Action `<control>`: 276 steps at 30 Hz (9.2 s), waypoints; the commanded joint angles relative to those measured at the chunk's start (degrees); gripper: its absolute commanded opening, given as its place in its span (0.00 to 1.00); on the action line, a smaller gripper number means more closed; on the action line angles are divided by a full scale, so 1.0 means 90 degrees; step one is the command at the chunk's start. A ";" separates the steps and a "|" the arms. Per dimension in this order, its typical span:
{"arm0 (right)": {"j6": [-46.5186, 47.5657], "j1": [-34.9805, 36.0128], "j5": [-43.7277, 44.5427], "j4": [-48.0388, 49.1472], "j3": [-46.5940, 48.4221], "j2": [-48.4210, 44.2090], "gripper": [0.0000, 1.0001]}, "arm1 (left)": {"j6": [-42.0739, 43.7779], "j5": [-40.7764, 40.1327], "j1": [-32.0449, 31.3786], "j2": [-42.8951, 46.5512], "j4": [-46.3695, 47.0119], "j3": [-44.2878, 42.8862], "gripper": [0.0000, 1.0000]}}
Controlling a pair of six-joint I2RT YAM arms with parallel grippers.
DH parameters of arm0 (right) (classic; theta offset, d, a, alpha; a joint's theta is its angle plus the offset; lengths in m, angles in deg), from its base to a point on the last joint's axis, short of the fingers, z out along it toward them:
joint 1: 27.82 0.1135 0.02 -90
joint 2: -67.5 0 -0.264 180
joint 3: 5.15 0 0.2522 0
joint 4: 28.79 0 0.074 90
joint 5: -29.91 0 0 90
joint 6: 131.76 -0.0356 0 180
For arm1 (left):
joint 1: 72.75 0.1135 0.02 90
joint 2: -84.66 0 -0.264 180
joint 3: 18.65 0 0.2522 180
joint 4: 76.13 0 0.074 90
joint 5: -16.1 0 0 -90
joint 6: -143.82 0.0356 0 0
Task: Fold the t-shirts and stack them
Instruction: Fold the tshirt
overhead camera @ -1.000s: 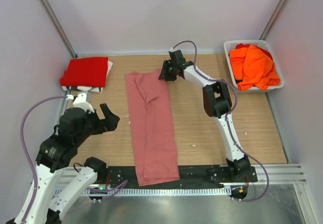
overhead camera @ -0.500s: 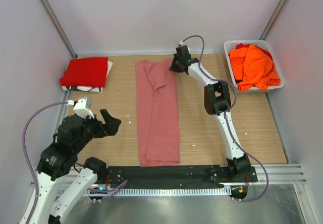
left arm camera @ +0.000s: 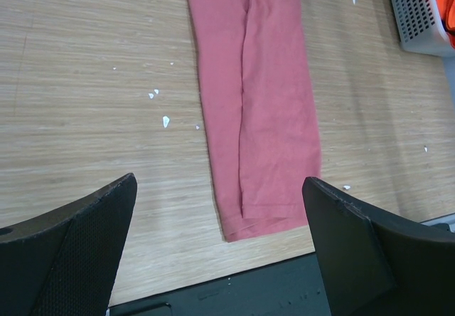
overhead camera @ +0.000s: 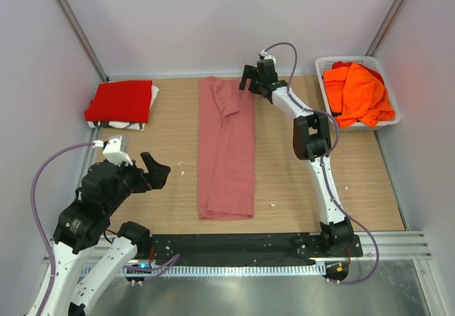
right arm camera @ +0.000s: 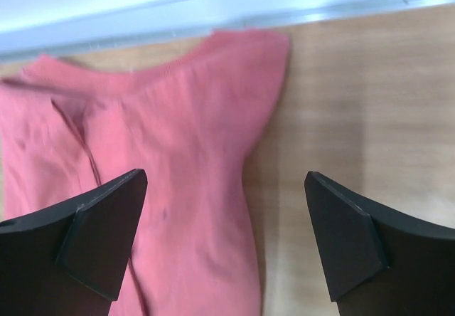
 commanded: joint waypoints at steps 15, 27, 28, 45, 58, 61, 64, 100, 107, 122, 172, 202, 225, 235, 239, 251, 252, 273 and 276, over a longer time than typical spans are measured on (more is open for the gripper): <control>-0.1237 0.1279 -0.0147 -0.0434 -0.8934 -0.8766 0.92 | -0.1774 0.0050 -0.0552 -0.2048 0.0981 0.1270 0.88; -0.3436 0.4600 0.1326 -0.0807 -1.1271 -0.9863 0.66 | -0.2673 -0.0233 -0.1675 -0.2350 0.2173 0.2697 0.85; -0.3455 0.4669 0.1376 -0.0827 -1.1203 -0.9688 0.65 | -0.2702 -0.0272 -0.1734 -0.2389 0.2231 0.2765 0.85; -0.3319 0.4973 0.1757 -0.0993 -1.0666 -0.8661 0.51 | -0.3503 -0.0731 -0.2994 -0.2868 0.2583 0.3332 0.62; -0.3289 0.5022 0.1699 -0.1071 -1.0568 -0.8573 0.48 | -0.3552 -0.0907 -0.3121 -0.3063 0.3189 0.3616 0.54; -0.3280 0.5070 0.1650 -0.1052 -1.0529 -0.8466 0.47 | -0.3552 -0.0897 -0.3140 -0.3190 0.3267 0.3664 0.46; -0.3280 0.5139 0.1650 -0.1042 -1.0470 -0.8310 0.45 | -0.3552 -0.0868 -0.3160 -0.3278 0.3365 0.3713 0.42; -0.4266 0.5217 0.2118 -0.1666 -1.2121 -0.9677 0.33 | -0.3503 -0.0848 -0.3189 -0.3132 0.3267 0.3821 0.04; -0.4285 0.5217 0.2460 -0.2194 -1.1945 -1.0193 0.60 | -0.3757 -0.0731 -0.3384 -0.2509 0.2468 0.3479 0.57; -0.4754 0.5227 0.1055 -0.0272 -1.3330 -1.0966 0.58 | -0.4148 -0.0595 -0.3463 -0.1657 0.2592 0.4045 0.59; -0.4530 0.5237 0.1454 -0.1471 -1.3078 -1.1962 0.01 | -0.4588 -0.0877 -0.4605 -0.2722 0.2770 0.3304 0.00; -0.0917 0.2982 0.2402 -0.1882 -0.8606 -0.8936 0.01 | -0.1347 -0.1327 -0.2047 -0.4722 0.1645 -0.0583 0.00; 0.0138 0.1467 0.1260 -0.1169 -0.6750 -0.6279 0.01 | -0.0115 -0.0116 -0.0416 -0.7964 0.1861 -0.2946 0.00; 0.0129 0.1194 0.0898 -0.0954 -0.6350 -0.5224 0.01 | -0.0115 0.0011 -0.0260 -0.9137 0.1841 -0.3571 0.00; 0.0119 0.1125 0.0761 -0.0925 -0.6086 -0.4834 0.01 | -0.0134 0.0011 -0.0153 -0.9508 0.1783 -0.3806 0.00; 0.0197 0.0862 0.0614 -0.1256 -0.5139 -0.4052 0.29 | -0.0115 0.0001 0.0102 -1.0142 0.1306 -0.4674 0.11; 0.0197 0.0842 0.0634 -0.1305 -0.5012 -0.4042 0.40 | -0.0105 0.0021 0.0111 -1.0211 0.1227 -0.4927 0.13; -0.0047 0.0793 -0.0918 -0.0866 -0.6740 -0.5762 0.46 | -0.0632 0.0157 -0.0122 -0.7985 0.2260 -0.2879 0.52; -0.0037 0.0803 -0.0997 -0.0905 -0.6487 -0.5361 0.42 | -0.0642 0.0372 -0.0162 -0.8345 0.2359 -0.3015 0.49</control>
